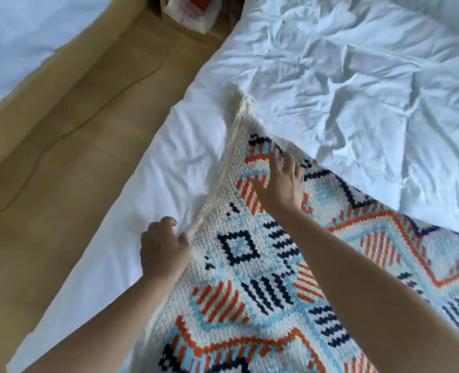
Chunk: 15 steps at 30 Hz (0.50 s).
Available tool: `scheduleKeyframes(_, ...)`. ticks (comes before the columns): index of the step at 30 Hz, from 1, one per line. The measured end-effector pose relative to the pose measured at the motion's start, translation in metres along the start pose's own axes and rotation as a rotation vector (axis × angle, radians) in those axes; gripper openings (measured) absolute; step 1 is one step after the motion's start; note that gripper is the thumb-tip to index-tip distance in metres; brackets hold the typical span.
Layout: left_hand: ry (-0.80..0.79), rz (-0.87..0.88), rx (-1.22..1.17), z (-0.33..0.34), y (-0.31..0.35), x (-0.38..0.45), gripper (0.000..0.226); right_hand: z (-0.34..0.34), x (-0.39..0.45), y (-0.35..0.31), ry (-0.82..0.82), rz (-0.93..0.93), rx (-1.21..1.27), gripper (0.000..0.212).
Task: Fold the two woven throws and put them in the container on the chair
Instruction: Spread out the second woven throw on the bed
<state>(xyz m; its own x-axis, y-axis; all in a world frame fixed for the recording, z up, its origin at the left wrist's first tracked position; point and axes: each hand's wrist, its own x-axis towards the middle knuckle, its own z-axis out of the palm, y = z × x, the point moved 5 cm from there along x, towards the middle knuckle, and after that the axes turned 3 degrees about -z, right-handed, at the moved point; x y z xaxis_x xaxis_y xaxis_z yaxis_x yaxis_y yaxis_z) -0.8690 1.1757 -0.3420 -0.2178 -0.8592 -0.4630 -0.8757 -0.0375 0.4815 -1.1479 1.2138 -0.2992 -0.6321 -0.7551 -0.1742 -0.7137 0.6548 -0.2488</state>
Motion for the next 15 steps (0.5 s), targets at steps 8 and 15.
scheduleKeyframes(8,-0.103,0.492,0.319,0.063,0.092,-0.068,0.037,0.059,-0.187,0.116,-0.357,0.177,0.042,0.068)
scheduleKeyframes(15,-0.280,0.603,0.383,0.166,0.185,-0.131,0.050,-0.018,-0.220,0.291,-0.211,0.355,0.049,0.061)
